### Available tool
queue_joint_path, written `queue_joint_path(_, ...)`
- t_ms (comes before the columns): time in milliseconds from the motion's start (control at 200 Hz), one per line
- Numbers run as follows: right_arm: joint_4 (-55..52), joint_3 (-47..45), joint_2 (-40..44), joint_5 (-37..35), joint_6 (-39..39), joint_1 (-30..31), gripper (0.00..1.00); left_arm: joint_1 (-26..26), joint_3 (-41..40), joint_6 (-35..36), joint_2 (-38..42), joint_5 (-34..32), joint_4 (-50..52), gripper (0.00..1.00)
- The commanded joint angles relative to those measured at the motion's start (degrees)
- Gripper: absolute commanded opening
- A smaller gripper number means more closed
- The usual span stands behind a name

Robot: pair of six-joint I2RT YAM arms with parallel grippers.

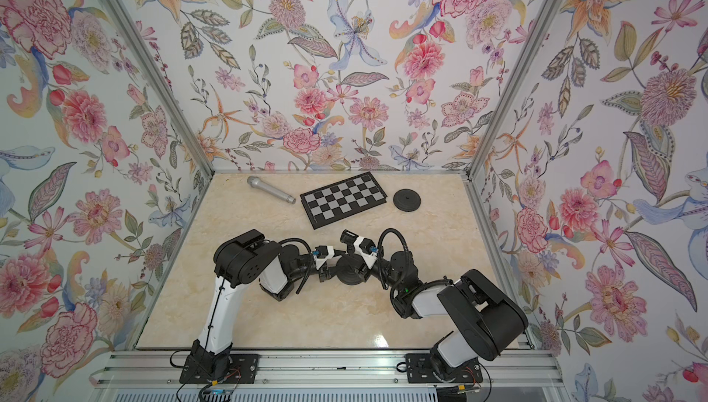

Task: Assemble a microphone stand
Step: Screw the microphone stand pole into the microphone stand base.

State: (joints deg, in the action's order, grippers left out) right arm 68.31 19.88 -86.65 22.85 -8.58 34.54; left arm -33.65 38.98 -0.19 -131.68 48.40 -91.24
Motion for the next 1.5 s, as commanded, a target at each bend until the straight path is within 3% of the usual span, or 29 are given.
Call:
queue_joint_path(0, -7.9, 2.8, 0.0, 6.8, -3.3, -1.2, 0.34, -1.3, -1.1, 4.0, -5.8, -3.3, 12.7, 0.52)
queue_joint_path(165, -6.8, 3.1, -1.4, -2.3, -0.2, -1.1, 0.0, -1.5, -1.6, 3.2, -6.1, -3.6, 11.2, 0.52)
queue_joint_path(285, -0.5, -0.2, -2.6, -19.9, 4.1, 2.2, 0.0, -1.1, -0.7, 3.6, -6.0, -3.3, 13.0, 0.52)
queue_joint_path(430, 8.1, -2.7, -8.0, -51.1, 9.6, 14.1, 0.0, -1.2, -1.1, 3.1, -6.4, -3.8, 12.0, 0.52)
queue_joint_path(545, 13.4, -0.5, -14.9, -67.7, 10.4, 22.6, 0.0, -0.9, -1.0, 3.2, -6.3, -3.6, 12.3, 0.52)
queue_joint_path(596, 16.9, 1.1, -18.2, -72.9, 9.6, 25.5, 0.0, -1.0, -1.8, 2.7, -6.4, -3.9, 10.8, 0.52)
queue_joint_path(736, 22.7, 3.8, -22.9, -77.2, 4.5, 28.3, 0.0, -0.8, -1.4, 3.4, -6.1, -3.8, 12.3, 0.52)
queue_joint_path(886, 22.6, 2.9, -20.9, -69.7, 6.6, 27.0, 0.01, -0.7, -1.7, 3.1, -6.4, -3.9, 11.4, 0.52)
queue_joint_path(981, 22.6, 0.3, -18.7, -57.5, 5.6, 25.4, 0.43, -0.5, -1.6, 3.0, -6.2, -3.7, 11.8, 0.52)
queue_joint_path(1036, 22.7, -1.7, -17.1, -45.9, 3.7, 23.0, 0.56, -0.5, -2.4, 2.5, -6.4, -3.8, 10.4, 0.52)
queue_joint_path(1111, 22.6, -5.1, -14.3, -28.2, 0.2, 18.3, 0.62, -0.5, -2.1, 2.8, -6.4, -3.8, 10.9, 0.52)
queue_joint_path(1236, 22.0, -8.5, -9.3, -9.5, 1.3, 8.7, 0.64, -0.5, -2.2, 2.8, -6.1, -3.7, 10.9, 0.52)
queue_joint_path(1351, 12.9, -7.2, -4.4, 4.2, 0.6, 1.2, 0.66, -0.6, -1.7, 3.0, -6.1, -3.6, 11.7, 0.52)
queue_joint_path(1491, 2.3, -3.2, -1.9, 12.6, -2.7, -2.9, 0.65, -0.8, -2.3, 2.7, -6.1, -3.8, 10.9, 0.52)
